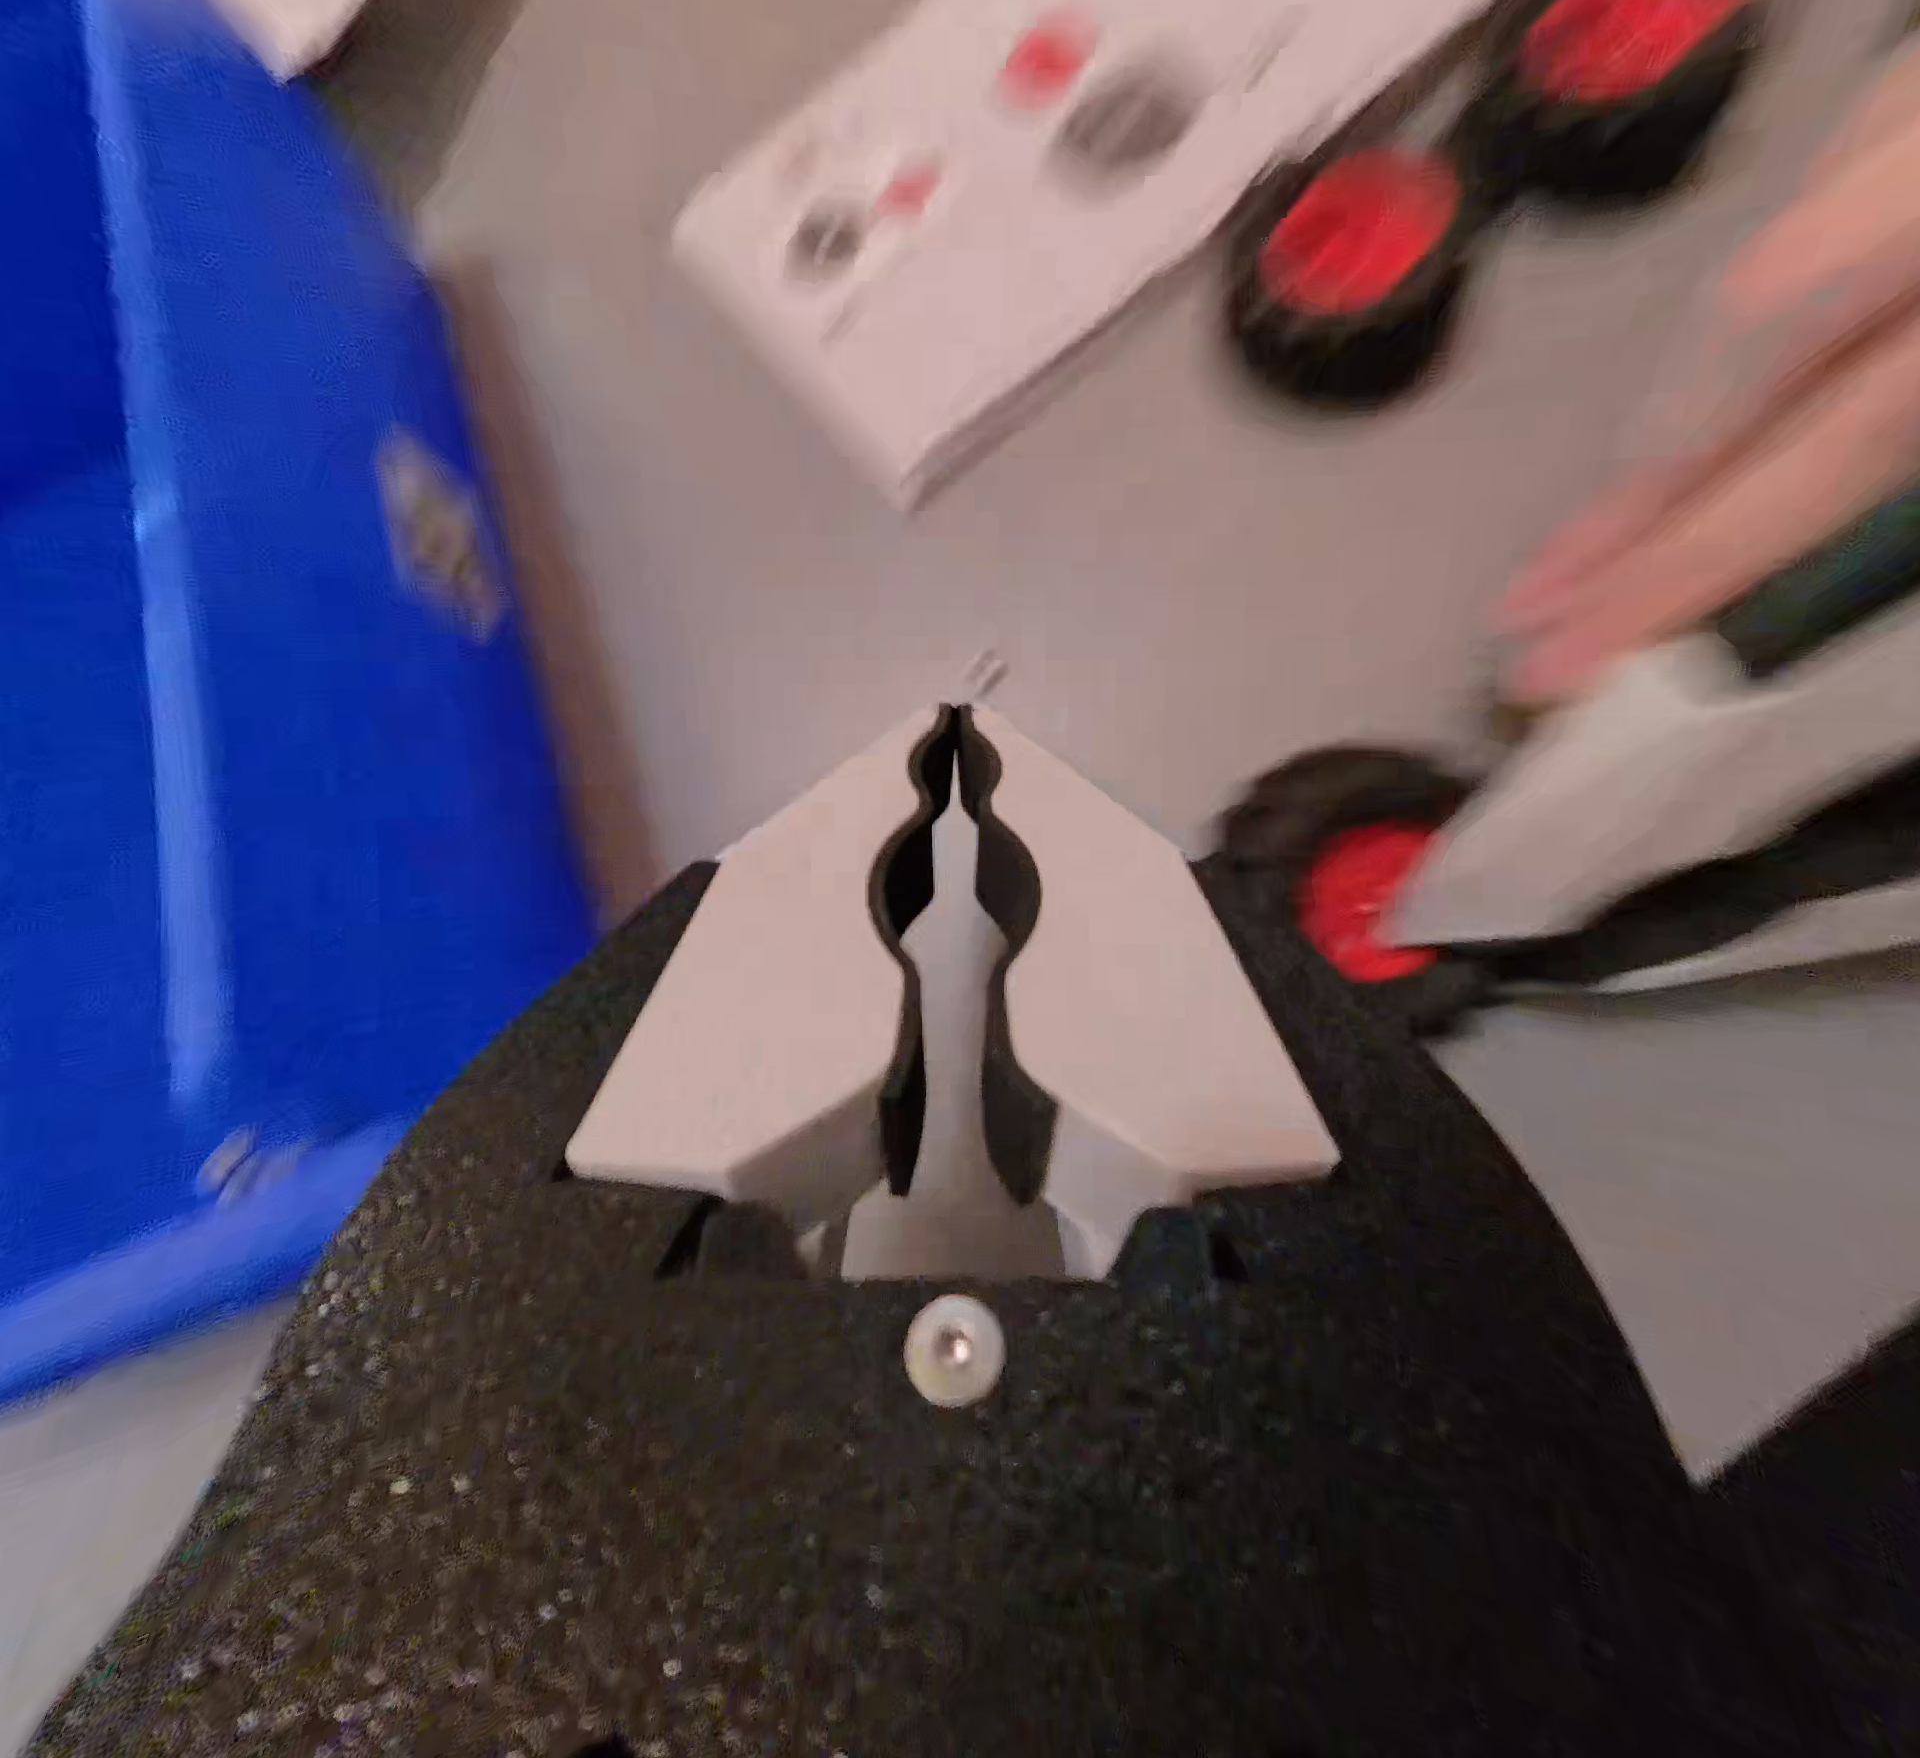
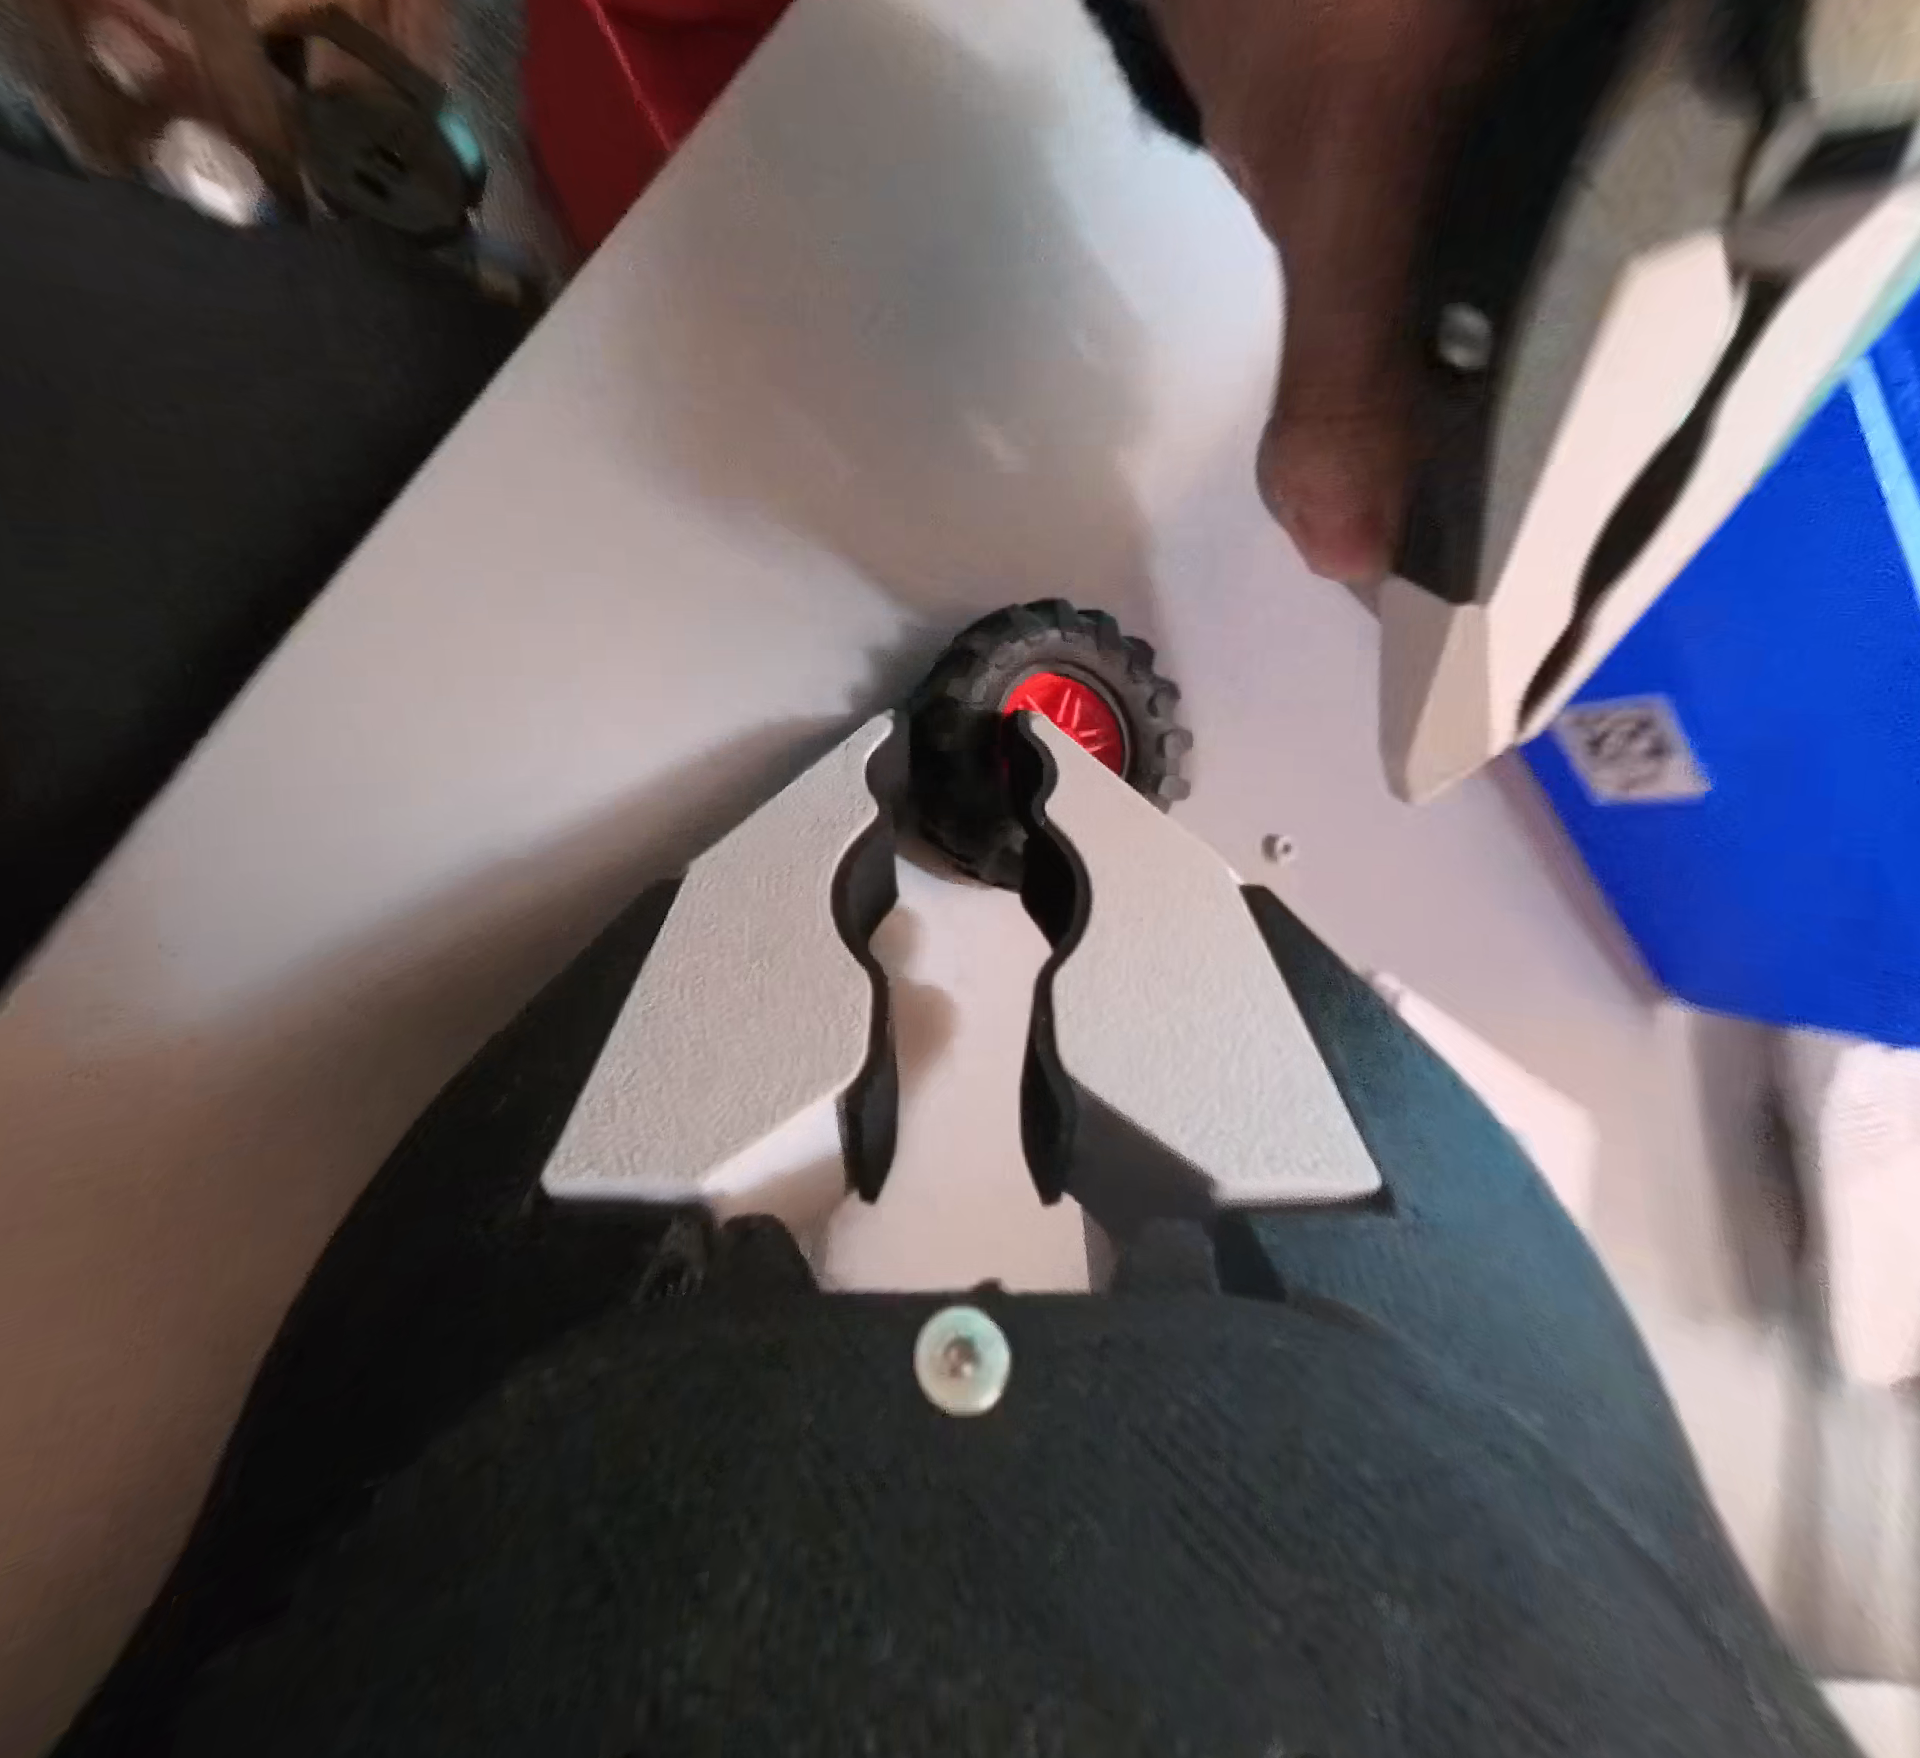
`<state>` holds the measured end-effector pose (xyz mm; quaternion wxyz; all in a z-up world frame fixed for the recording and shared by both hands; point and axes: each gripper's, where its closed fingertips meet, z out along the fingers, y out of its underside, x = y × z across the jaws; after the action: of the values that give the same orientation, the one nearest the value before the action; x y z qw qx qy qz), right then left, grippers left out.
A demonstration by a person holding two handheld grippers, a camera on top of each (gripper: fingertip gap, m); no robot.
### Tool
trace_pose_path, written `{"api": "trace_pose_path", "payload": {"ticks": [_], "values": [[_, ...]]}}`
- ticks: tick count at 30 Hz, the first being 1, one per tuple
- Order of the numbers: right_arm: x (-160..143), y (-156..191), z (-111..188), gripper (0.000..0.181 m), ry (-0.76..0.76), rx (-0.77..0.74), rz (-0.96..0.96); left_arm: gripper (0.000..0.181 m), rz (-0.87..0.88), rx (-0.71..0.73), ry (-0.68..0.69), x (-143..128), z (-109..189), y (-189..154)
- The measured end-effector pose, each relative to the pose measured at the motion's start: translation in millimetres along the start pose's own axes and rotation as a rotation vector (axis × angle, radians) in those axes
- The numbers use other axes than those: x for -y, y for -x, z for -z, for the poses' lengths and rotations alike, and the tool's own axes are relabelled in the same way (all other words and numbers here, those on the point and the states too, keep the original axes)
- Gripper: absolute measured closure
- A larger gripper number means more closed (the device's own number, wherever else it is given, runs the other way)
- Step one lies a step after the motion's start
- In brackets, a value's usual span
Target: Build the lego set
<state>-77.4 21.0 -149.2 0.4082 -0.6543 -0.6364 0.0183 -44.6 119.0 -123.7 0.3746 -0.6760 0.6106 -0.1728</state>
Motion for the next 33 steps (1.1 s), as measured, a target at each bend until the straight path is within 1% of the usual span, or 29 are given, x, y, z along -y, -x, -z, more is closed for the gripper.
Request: {"api": "trace_pose_path", "payload": {"ticks": [1,2,3,5,6,9,11,14,17,18,20,22,23,24,26,27,28,29,30,31,32,33], "values": [[1,0,0,0.163,-0.023,0.019,-0.071,0.181,-0.124,0.030,-0.014,10,2,-7],[0,-1,0,0.163,-0.039,0.021,-0.065,0.181,-0.235,0.052,-0.003,15,3,-14],[0,-1,0,0.163,-0.041,0.017,-0.049,0.181,-0.262,0.025,-0.013,20,4,-25],[0,-1,-1,0.162,-0.024,0.009,-0.040,0.181,-0.216,-0.107,-0.044,25,9,-49],[0,-1,0,0.162,-0.019,0.008,-0.039,0.181,-0.200,-0.130,-0.046,23,14,-52],[-1,-1,1,0.163,-0.004,0.005,-0.034,0.179,-0.172,-0.085,-0.050,14,26,-42],[-2,0,2,0.162,0.000,0.004,-0.028,0.168,-0.141,-0.096,-0.015,1,29,-42],[-2,0,2,0.162,0.006,0.003,-0.016,0.163,-0.148,-0.101,0.024,-13,29,-46],[-2,0,1,0.162,0.011,-0.001,-0.023,0.162,-0.168,-0.105,0.072,-22,23,-48],[-2,0,1,0.162,0.012,-0.006,-0.015,0.163,-0.181,-0.083,0.078,-23,21,-46],[-1,0,0,0.162,0.010,-0.017,0.005,0.181,-0.224,0.012,0.078,-20,18,-35],[-2,0,0,0.162,0.009,-0.014,-0.001,0.181,-0.280,0.125,0.132,-26,16,-19],[-2,-1,-1,0.162,0.008,-0.013,-0.022,0.181,-0.295,0.108,0.161,-31,14,-21],[-2,-1,-1,0.162,0.005,-0.013,-0.043,0.181,-0.269,0.066,0.145,-29,14,-28],[-1,-3,-1,0.162,0.006,-0.014,-0.023,0.181,-0.182,-0.025,0.043,-12,20,-42],[-1,-4,-1,0.162,0.005,-0.012,-0.024,0.174,-0.166,-0.067,0.015,-7,22,-48],[-1,-4,-2,0.162,0.004,-0.010,-0.026,0.168,-0.175,-0.085,0.017,-8,22,-51],[-1,-4,-2,0.162,0.003,-0.009,-0.018,0.170,-0.202,-0.090,0.043,-12,20,-52],[-1,-4,-3,0.162,0.002,-0.010,-0.015,0.166,-0.227,-0.093,0.079,-18,17,-53],[-1,-4,-4,0.162,0.002,-0.012,-0.018,0.167,-0.246,-0.087,0.104,-22,15,-52],[-1,-4,-5,0.162,0.003,-0.015,-0.010,0.166,-0.262,-0.067,0.103,-21,13,-50],[-1,-5,-5,0.162,0.004,-0.021,0.002,0.173,-0.268,-0.059,0.088,-19,12,-49]]}}
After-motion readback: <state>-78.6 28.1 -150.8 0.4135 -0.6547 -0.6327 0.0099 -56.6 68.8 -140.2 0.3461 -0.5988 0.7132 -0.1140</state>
